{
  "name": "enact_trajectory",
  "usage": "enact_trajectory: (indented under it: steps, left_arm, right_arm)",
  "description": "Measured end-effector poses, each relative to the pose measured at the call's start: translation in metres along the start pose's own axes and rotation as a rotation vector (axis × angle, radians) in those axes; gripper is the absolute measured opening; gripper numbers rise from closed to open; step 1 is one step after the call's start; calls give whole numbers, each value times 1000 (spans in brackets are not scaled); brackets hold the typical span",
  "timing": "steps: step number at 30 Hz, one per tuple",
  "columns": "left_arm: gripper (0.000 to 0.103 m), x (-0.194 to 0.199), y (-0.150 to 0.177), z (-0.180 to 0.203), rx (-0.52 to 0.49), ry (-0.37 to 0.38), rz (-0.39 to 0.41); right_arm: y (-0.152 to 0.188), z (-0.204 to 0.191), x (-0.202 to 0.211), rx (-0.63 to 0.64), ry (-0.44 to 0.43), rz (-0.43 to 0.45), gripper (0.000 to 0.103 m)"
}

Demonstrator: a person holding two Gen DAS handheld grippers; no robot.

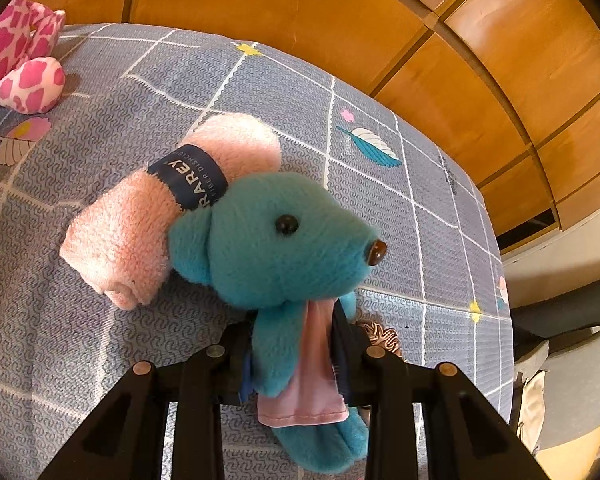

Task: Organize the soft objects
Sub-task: 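Carry the red sock to the gold tray and lower it with the left gripper, then release the red sock in the tray and lift the blue plush with the right gripper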

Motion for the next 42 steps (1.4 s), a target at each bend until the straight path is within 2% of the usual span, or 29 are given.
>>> enact_trajectory:
  steps: [8, 18, 22, 33, 42]
  left_arm:
    - [49, 34, 19, 19, 0, 12, 91]
    - [49, 62, 34, 41, -41, 28, 127]
    - [53, 72, 36, 49, -57, 37, 146]
    - [57, 83, 53, 67, -83, 81, 130]
    - [59, 87, 63, 85, -121, 123, 121]
  right_arm:
    - [2, -4, 3, 14, 14, 4, 30]
    - [1, -4, 4, 16, 15, 4, 30]
    - [1, -4, 4, 15, 14, 4, 30]
    - [-2, 7, 1, -39, -26, -19, 30]
    - [-11, 19, 0, -118, -109, 3, 30]
Point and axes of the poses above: each gripper's, at about its wrist camera, not at the fingertips, and x roughly against the way its jaws point, z to its right, y to its underside, the point moved 3 cm from there along -x, roughly the way its jaws point, and after that the axes turned 1 degree about z, right-handed, at the moved point
